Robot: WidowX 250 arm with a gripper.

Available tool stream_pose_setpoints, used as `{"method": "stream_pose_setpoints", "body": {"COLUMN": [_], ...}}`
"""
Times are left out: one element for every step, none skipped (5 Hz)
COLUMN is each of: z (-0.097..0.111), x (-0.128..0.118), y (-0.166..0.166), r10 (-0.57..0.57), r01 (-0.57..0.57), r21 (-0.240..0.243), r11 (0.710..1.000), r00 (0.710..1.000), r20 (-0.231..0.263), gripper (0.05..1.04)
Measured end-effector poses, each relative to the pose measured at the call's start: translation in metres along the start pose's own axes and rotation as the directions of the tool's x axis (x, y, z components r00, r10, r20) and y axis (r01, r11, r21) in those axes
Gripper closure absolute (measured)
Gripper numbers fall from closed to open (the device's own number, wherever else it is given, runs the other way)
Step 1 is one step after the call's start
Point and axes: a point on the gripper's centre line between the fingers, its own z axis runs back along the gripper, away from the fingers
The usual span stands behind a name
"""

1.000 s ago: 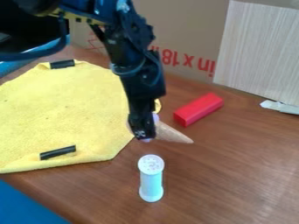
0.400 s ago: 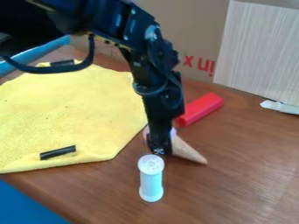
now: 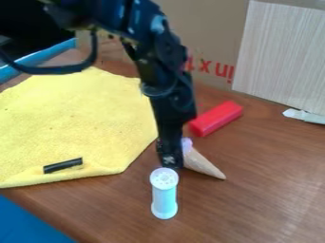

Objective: Move the ice cream to the center of the table

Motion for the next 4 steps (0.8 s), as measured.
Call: {"method": "stream_pose_setpoints", "body": {"z": [0.033,0.059,0.090,0.121], "x": [0.000,-0.015,-0.048,-0.089], "y": [0.015,0.039,0.068,0.089], "r10": [0.034,0.091,0.189,0.360], "r01": [-0.035,-0.091,-0.187,-0.344], "r21": [0.013,0.008,0.060,0.131], "r11": [0.999,0.996,0.981,0.930], "r00": [0.997,0.995,0.982,0.924], "r20": [0.072,0.052,-0.030,-0.126], "gripper": [0.083,0.083,0.083,0.083]}}
